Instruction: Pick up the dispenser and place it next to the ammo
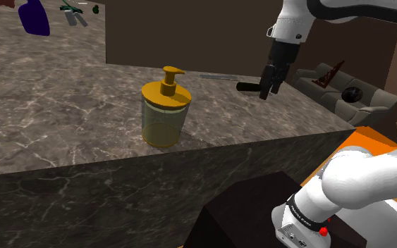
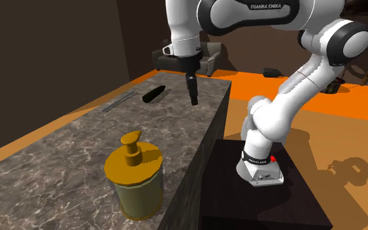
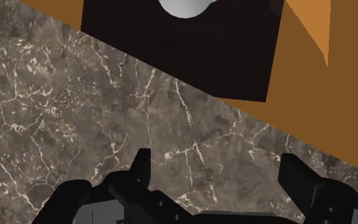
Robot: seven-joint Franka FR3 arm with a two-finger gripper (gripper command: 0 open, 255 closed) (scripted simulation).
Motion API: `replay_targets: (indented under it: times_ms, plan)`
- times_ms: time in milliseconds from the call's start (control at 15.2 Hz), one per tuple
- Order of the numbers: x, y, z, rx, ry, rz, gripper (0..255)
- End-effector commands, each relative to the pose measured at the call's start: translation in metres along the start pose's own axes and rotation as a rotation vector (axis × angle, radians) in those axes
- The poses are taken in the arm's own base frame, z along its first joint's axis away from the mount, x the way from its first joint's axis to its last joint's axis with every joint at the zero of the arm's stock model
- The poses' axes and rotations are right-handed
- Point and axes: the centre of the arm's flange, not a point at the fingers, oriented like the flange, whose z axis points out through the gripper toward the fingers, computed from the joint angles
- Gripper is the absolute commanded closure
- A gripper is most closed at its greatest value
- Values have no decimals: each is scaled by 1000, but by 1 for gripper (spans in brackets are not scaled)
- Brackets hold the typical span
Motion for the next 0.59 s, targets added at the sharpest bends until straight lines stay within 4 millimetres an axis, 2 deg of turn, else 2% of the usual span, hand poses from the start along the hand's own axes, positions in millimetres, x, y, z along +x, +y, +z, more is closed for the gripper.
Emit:
replay_targets:
  times_ms: [0,528]
  plan:
    - [11,-23,-6,0,8,1,0]
    - [51,-115,-33,-4,39,2,0]
